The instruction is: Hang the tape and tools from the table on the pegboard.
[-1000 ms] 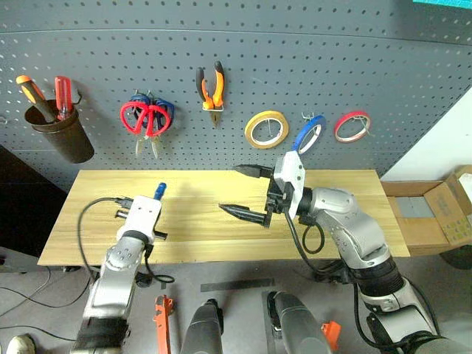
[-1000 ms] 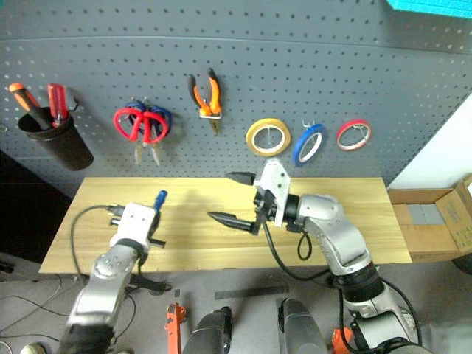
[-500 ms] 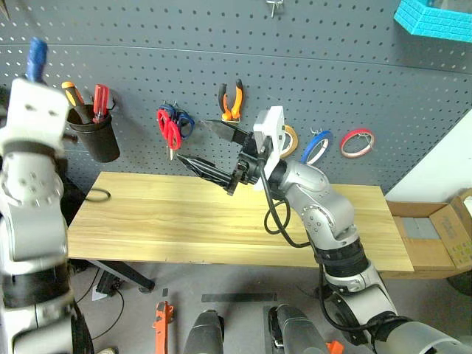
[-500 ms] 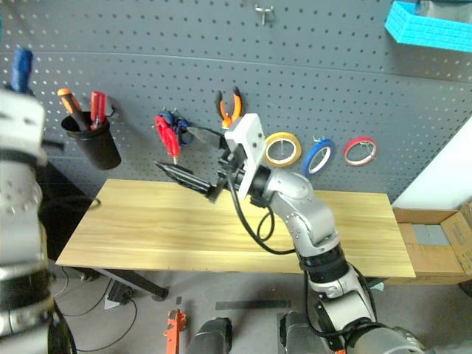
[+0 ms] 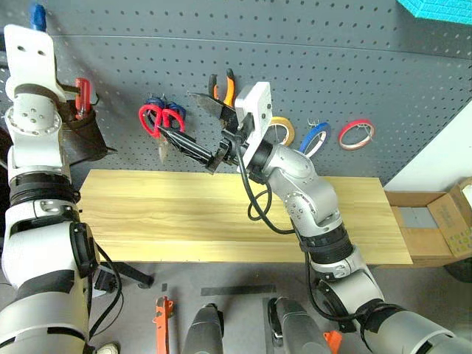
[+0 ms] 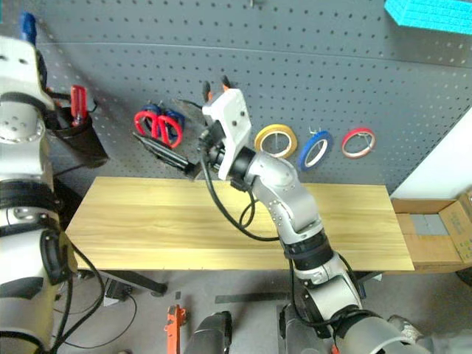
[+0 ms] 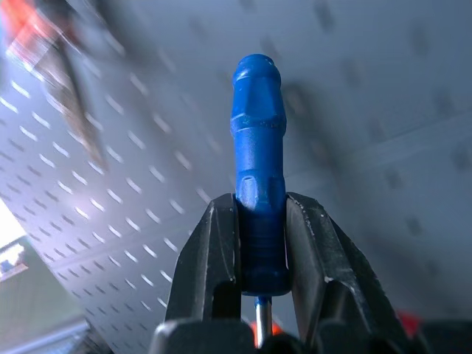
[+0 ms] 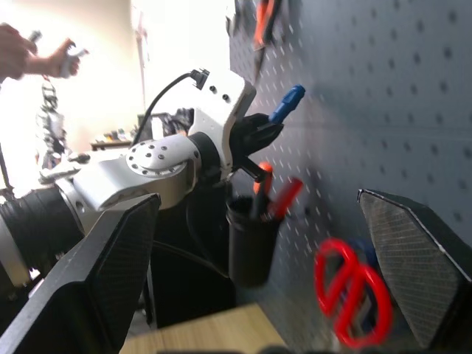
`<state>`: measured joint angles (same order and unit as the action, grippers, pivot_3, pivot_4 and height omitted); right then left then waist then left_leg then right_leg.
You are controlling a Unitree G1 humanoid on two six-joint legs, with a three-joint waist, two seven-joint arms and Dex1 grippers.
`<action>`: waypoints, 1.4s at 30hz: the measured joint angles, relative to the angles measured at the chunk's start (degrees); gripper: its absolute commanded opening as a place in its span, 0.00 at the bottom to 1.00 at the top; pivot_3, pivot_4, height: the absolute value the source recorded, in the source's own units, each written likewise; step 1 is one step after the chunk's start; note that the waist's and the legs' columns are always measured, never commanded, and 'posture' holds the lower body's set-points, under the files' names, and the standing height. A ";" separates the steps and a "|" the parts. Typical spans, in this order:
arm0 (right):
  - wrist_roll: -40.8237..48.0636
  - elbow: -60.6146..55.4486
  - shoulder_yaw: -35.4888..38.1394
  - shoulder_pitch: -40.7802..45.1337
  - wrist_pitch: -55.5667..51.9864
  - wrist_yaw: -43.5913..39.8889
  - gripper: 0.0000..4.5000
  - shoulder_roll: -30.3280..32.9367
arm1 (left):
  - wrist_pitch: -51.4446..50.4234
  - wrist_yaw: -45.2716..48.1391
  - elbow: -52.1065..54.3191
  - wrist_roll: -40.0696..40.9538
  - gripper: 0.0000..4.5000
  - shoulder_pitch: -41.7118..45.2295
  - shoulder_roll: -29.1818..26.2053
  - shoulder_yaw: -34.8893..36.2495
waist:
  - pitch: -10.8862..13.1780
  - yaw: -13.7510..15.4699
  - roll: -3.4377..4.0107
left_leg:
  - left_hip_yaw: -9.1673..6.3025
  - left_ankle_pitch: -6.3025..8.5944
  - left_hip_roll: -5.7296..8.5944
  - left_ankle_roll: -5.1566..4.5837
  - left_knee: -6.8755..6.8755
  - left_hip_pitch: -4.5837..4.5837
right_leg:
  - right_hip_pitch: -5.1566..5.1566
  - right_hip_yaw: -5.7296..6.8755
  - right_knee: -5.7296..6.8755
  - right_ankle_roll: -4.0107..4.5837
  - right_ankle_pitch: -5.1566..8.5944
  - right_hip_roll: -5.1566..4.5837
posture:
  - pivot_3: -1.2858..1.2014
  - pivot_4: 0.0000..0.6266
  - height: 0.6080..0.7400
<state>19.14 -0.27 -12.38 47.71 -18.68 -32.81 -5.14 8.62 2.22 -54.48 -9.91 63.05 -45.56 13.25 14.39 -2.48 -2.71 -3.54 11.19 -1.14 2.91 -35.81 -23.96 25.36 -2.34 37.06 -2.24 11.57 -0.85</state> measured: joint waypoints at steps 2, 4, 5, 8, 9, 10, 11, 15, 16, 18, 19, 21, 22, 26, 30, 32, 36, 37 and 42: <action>-0.03 -0.51 -0.14 -1.23 -0.90 0.53 1.00 0.28 | 2.09 -0.47 -2.88 -0.02 0.12 0.06 -1.20 -0.35 | 0.69 -0.08 -0.02 | 0.02 0.00 -0.14 0.00 -0.02 -0.08 | 0.06 0.02 0.01 0.01 0.00 0.08 | 0.50 0.49 1.00; -0.02 -1.21 -0.12 -2.07 -1.94 0.72 1.00 0.95 | 3.16 -0.64 -4.54 0.03 0.12 0.13 -2.12 -0.48 | 1.36 -0.17 0.00 | 0.04 0.00 -0.19 0.00 -0.04 -0.13 | 0.11 0.02 0.02 0.02 0.00 0.11 | 0.50 0.50 1.00; -0.02 -1.49 -0.12 -2.29 -2.26 0.76 1.00 1.36 | 3.46 -0.69 -4.91 0.09 0.12 0.12 -2.19 -0.50 | 1.59 -0.18 0.01 | 0.04 0.00 -0.20 0.00 -0.07 -0.26 | 0.21 0.03 0.05 0.02 0.00 0.12 | 0.50 0.51 1.00; -0.01 -2.89 -0.20 -2.80 -3.50 1.24 1.00 1.63 | 4.43 -0.70 -5.83 0.58 0.12 0.01 -2.28 -0.51 | 1.94 -0.11 0.00 | 0.02 0.00 -0.21 0.01 -0.15 -0.59 | 0.50 0.06 0.06 0.19 -0.11 0.12 | 0.50 0.52 1.00; -0.01 -3.24 -0.19 -3.07 -3.77 1.48 1.00 1.65 | 4.52 -0.71 -5.84 0.73 0.12 -0.05 -2.28 -0.51 | 1.98 -0.09 0.00 | 0.02 0.00 -0.21 0.01 -0.16 -0.67 | 0.57 0.07 0.06 0.25 -0.14 0.12 | 0.50 0.52 1.00; 0.00 -3.70 -0.19 -3.49 -4.31 1.70 1.00 1.70 | 4.60 -0.71 -5.84 0.90 0.12 -0.08 -2.30 -0.50 | 2.05 -0.03 -0.01 | 0.02 0.00 -0.21 0.01 -0.16 -0.74 | 0.64 0.07 0.07 0.26 -0.15 0.12 | 0.50 0.52 1.00; 0.00 -3.93 -0.19 -3.68 -4.58 1.81 1.00 1.74 | 4.67 -0.72 -5.84 1.03 0.12 -0.07 -2.34 -0.50 | 2.17 0.02 -0.02 | 0.02 0.00 -0.21 0.01 -0.17 -0.74 | 0.66 0.07 0.09 0.25 -0.15 0.12 | 0.50 0.52 1.00; 0.00 -4.58 -0.21 -3.91 -5.42 1.86 1.00 1.88 | 4.87 -0.84 -6.21 1.26 0.12 0.11 -2.33 -0.51 | 2.48 0.11 -0.02 | 0.02 -0.01 -0.21 0.01 -0.20 -0.75 | 0.68 0.07 0.13 0.17 -0.10 0.13 | 0.50 0.49 1.00; 0.00 -4.58 -0.20 -3.91 -5.42 1.86 1.00 1.92 | 5.27 -0.78 -6.61 1.29 0.12 0.46 -2.32 -0.53 | 2.49 0.17 -0.03 | 0.02 -0.01 -0.21 0.01 -0.20 -0.75 | 0.68 0.08 0.13 0.17 -0.10 0.13 | 0.50 0.49 1.00; -0.01 -4.58 -0.18 -3.89 -5.43 1.94 1.00 1.92 | 6.43 -0.46 -6.90 1.57 0.12 1.68 -2.09 -0.58 | 2.52 0.37 -0.08 | 0.02 -0.01 -0.21 0.02 -0.21 -0.79 | 0.69 0.10 0.12 0.17 -0.10 0.13 | 0.50 0.48 1.00; -0.01 -4.57 -0.15 -3.88 -5.43 2.04 1.00 1.88 | 7.25 -0.40 -6.94 1.74 0.12 2.32 -1.91 -0.61 | 2.52 0.52 -0.08 | 0.01 -0.01 -0.21 0.02 -0.21 -0.80 | 0.70 0.11 0.10 0.17 -0.10 0.13 | 0.50 0.48 1.00; -0.02 -4.57 -0.15 -3.75 -5.43 2.42 1.00 1.64 | 10.09 -0.06 -6.93 2.13 0.12 3.38 -1.72 -0.90 | 2.52 0.64 -0.09 | 0.02 -0.01 -0.20 0.02 -0.21 -0.82 | 0.70 0.10 0.08 0.18 -0.10 0.12 | 0.50 0.47 1.00; -0.02 -4.57 -0.15 -3.70 -5.43 2.52 1.00 1.62 | 11.63 0.25 -6.89 2.31 0.12 3.77 -1.53 -1.17 | 2.52 0.67 -0.09 | 0.02 -0.01 -0.20 0.02 -0.21 -0.82 | 0.70 0.10 0.07 0.19 -0.11 0.12 | 0.50 0.47 1.00; -0.03 -4.57 -0.17 -3.69 -5.42 2.90 1.00 1.60 | 15.69 1.07 -6.69 2.43 0.12 4.92 -0.33 -2.50 | 2.52 0.69 -0.09 | 0.02 -0.01 -0.20 0.02 -0.21 -0.82 | 0.70 0.10 0.08 0.21 -0.12 0.12 | 0.50 0.46 1.00; -0.04 -4.57 -0.17 -3.69 -5.42 2.91 1.00 1.76 | 16.02 0.90 -6.68 2.43 0.12 5.01 -0.25 -2.96 | 2.52 0.56 -0.09 | 0.03 -0.01 -0.21 0.02 -0.22 -0.82 | 0.72 0.10 0.11 0.19 -0.11 0.14 | 0.49 0.47 1.00; -0.04 -4.58 -0.18 -3.70 -5.42 2.84 1.00 1.98 | 16.27 0.89 -6.52 2.46 0.12 4.65 -0.26 -2.97 | 2.52 0.56 -0.09 | 0.04 -0.01 -0.21 0.02 -0.22 -0.82 | 0.72 0.09 0.10 0.19 -0.11 0.14 | 0.49 0.47 1.00; -0.03 -4.92 -0.17 -4.04 -5.43 2.48 1.00 3.32 | 16.42 0.92 -5.45 2.55 0.12 2.17 -0.27 -2.97 | 2.53 0.48 -0.08 | 0.07 -0.01 -0.23 0.02 -0.21 -0.82 | 0.74 0.07 0.09 0.21 -0.12 0.14 | 0.50 0.48 1.00; -0.02 -5.10 -0.17 -4.18 -5.43 2.42 1.00 3.60 | 16.21 0.92 -4.86 2.62 0.12 1.38 -0.28 -2.94 | 2.53 0.46 -0.08 | 0.08 -0.01 -0.24 0.02 -0.20 -0.82 | 0.75 0.07 0.09 0.21 -0.12 0.14 | 0.50 0.48 1.00; -0.01 -5.18 -0.18 -4.24 -5.43 2.46 1.00 3.91 | 14.26 0.89 -0.71 3.25 0.12 -2.22 -0.30 -2.54 | 2.55 0.22 -0.08 | 0.09 -0.01 -0.26 0.02 -0.19 -0.82 | 0.76 0.06 0.09 0.23 -0.13 0.15 | 0.50 0.48 1.00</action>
<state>19.13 -5.46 -12.56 43.47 -24.11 -30.35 -1.24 22.87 3.11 -55.19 -6.66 60.83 -45.86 10.71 16.93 -2.26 -2.79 -3.45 11.18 -1.41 2.93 -36.00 -24.78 26.12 -2.28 37.16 -2.01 11.43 -0.71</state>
